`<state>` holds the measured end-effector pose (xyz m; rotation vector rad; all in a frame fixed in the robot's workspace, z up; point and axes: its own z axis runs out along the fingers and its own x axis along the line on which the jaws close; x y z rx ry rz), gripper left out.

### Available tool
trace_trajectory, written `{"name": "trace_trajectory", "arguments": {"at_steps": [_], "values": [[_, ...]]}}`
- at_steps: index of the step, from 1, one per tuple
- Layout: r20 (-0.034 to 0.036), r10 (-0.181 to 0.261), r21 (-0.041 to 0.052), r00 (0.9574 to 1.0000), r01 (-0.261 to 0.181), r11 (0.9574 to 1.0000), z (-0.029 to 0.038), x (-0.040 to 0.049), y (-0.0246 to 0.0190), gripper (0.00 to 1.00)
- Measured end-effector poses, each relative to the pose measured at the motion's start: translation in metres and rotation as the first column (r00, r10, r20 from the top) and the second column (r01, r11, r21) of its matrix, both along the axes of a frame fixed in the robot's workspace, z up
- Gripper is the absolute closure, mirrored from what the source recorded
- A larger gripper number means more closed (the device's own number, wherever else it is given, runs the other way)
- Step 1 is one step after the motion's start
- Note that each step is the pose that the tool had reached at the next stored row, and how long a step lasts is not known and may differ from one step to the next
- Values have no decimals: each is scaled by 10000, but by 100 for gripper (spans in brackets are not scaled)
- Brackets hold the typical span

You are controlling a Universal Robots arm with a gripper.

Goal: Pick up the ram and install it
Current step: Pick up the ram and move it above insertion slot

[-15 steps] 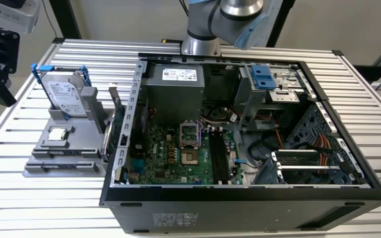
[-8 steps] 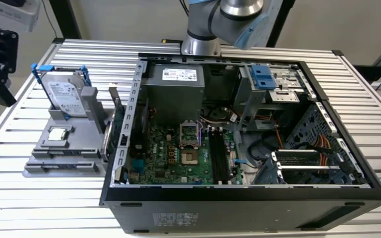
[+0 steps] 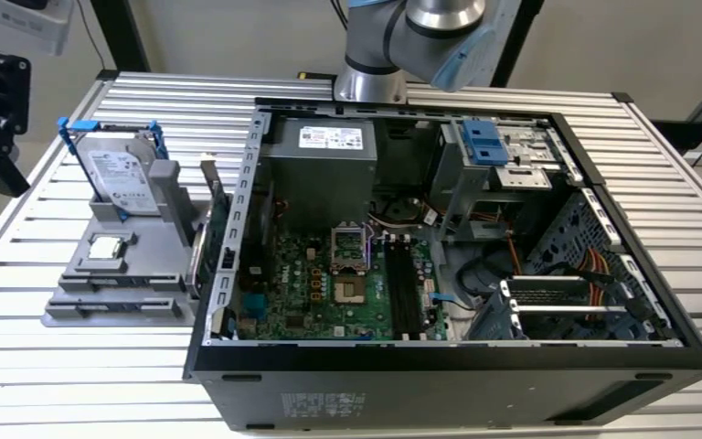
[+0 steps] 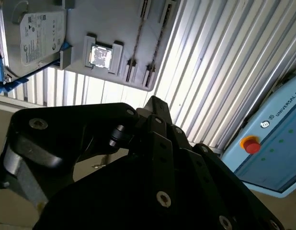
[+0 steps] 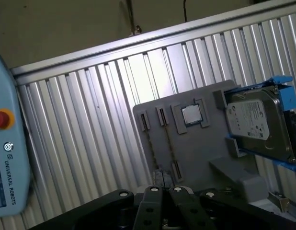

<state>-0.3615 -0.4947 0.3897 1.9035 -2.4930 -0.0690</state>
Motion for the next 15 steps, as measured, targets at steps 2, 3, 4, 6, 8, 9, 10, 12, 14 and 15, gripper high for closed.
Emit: {"name": "trace_trajectory", "arguments": {"at_steps": [2, 3, 4, 6, 8, 9, 10, 12, 14, 15], "values": [[0, 151, 0, 9999, -151, 9999, 0, 0, 0, 100], [0, 231, 0, 9997, -231, 9997, 0, 0, 0, 100], [0, 312, 1, 9995, -312, 9995, 0, 0, 0, 100], [0, 477, 0, 9989, -477, 9989, 0, 0, 0, 100], [-1, 653, -1, 9979, -653, 9979, 0, 0, 0, 100], [0, 734, 0, 9973, -734, 9973, 0, 0, 0, 100], [0, 823, 1, 9966, -823, 9966, 0, 0, 0, 100], [0, 997, 0, 9950, -997, 9950, 0, 0, 0, 100], [0, 1165, 0, 9932, -1165, 9932, 0, 0, 0, 100], [0, 1250, 0, 9922, -1250, 9922, 0, 0, 0, 100]]}}
